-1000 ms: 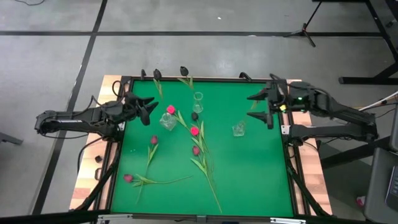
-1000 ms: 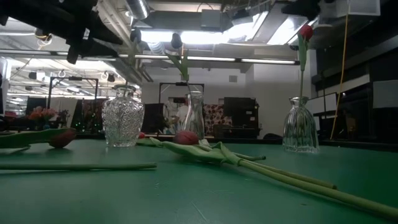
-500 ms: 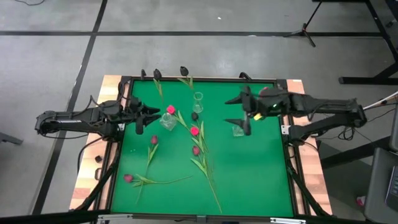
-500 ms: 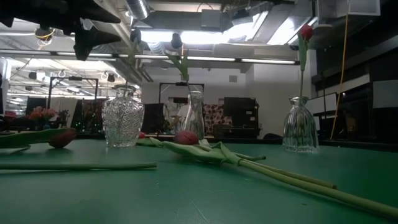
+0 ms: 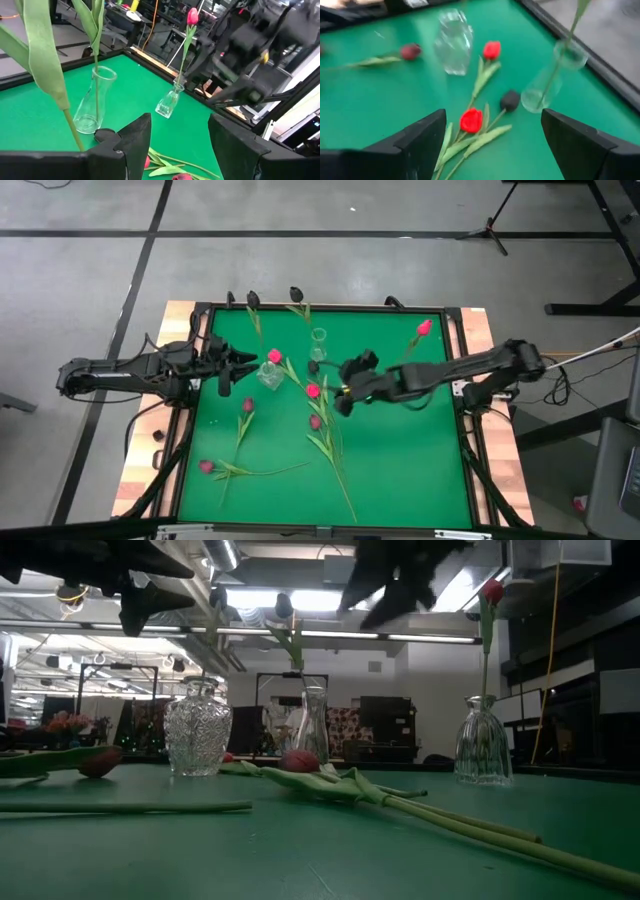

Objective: Sort flowers into vase by color
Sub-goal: Put the black tulip into the top transparent vase

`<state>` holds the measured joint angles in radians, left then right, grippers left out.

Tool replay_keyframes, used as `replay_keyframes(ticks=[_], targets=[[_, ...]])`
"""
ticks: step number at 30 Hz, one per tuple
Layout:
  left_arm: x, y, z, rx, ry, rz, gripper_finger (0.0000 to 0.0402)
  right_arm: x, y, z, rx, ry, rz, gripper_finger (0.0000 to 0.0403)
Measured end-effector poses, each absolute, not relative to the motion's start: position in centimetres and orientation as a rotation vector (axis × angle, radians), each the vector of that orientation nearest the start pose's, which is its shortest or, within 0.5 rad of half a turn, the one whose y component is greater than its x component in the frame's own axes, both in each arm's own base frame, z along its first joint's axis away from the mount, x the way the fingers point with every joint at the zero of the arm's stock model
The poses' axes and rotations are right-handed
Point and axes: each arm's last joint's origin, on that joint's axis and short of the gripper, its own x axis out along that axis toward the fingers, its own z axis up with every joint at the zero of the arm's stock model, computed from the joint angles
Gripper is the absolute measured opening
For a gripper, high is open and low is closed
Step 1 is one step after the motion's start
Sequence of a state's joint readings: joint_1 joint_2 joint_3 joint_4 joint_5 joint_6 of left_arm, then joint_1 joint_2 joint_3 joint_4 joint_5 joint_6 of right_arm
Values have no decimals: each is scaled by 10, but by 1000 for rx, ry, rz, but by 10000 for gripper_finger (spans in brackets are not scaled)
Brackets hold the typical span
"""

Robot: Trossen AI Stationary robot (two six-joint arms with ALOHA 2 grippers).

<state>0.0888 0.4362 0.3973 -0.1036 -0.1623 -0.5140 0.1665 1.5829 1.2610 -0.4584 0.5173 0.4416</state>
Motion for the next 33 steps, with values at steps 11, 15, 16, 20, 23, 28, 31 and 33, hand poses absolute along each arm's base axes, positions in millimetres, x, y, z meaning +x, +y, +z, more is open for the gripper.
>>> replay_keyframes(ticks=[11,15,16,20,23,28,31,33], targets=[[122,16,251,-505,77,282,194,380,39,190,169,735,-728,325],[122,16,250,-504,90,288,194,391,27,175,218,731,-721,325],[122,16,250,-504,93,289,194,393,23,173,235,731,-716,325],[122,16,249,-503,98,291,194,399,9,160,300,772,-676,325],[122,16,249,-503,97,291,194,400,4,152,323,805,-663,325],[122,16,249,-502,98,291,194,401,5,145,325,824,-662,325],[122,16,249,-502,99,292,194,401,5,141,323,831,-665,325],[122,16,249,-502,100,293,194,400,5,138,324,850,-675,325]])
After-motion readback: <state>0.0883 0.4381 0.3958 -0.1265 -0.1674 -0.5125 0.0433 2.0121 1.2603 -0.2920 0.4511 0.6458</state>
